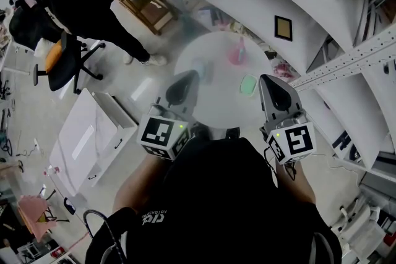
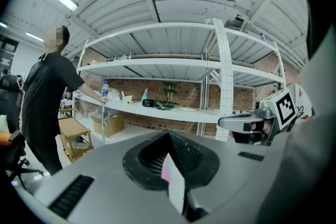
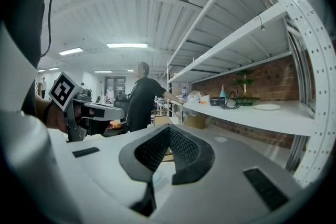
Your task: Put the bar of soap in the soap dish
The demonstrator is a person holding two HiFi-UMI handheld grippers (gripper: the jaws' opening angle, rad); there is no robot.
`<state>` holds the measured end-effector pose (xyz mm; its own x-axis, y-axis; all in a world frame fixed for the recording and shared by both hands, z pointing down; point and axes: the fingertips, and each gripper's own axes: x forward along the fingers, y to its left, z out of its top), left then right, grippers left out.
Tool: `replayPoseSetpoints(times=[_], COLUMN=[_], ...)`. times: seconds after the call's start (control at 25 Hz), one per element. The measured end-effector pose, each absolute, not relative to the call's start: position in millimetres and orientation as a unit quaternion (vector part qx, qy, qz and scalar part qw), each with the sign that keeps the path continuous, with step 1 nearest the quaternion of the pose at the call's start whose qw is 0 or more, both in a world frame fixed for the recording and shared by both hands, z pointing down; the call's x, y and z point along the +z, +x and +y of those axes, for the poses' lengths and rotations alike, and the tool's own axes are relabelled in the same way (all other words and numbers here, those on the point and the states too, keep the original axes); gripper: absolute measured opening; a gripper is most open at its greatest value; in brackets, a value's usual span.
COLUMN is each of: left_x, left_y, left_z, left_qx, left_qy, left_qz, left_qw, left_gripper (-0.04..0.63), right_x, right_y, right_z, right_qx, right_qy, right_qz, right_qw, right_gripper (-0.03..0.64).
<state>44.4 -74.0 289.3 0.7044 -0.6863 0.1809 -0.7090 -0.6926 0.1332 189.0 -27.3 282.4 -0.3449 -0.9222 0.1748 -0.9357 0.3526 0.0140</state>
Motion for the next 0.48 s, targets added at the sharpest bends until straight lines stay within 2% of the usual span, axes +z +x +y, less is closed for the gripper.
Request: replayPoseSetpoints(times=[0.48], left_x=[293.1], left_y=[49.9], left_z=[-68.6], left_qx=[0.062], left_qy=[0.919], left_qz=[-0.376], left_qw=[0.101], left_gripper=[0.000], right_x=[288.2], right_y=[191.5], right_z=[-25.7], right_qx=[0.051], right_qy=[0.565], right_qz=[-0.820], right_qw=[0.080], right_gripper=[0.012])
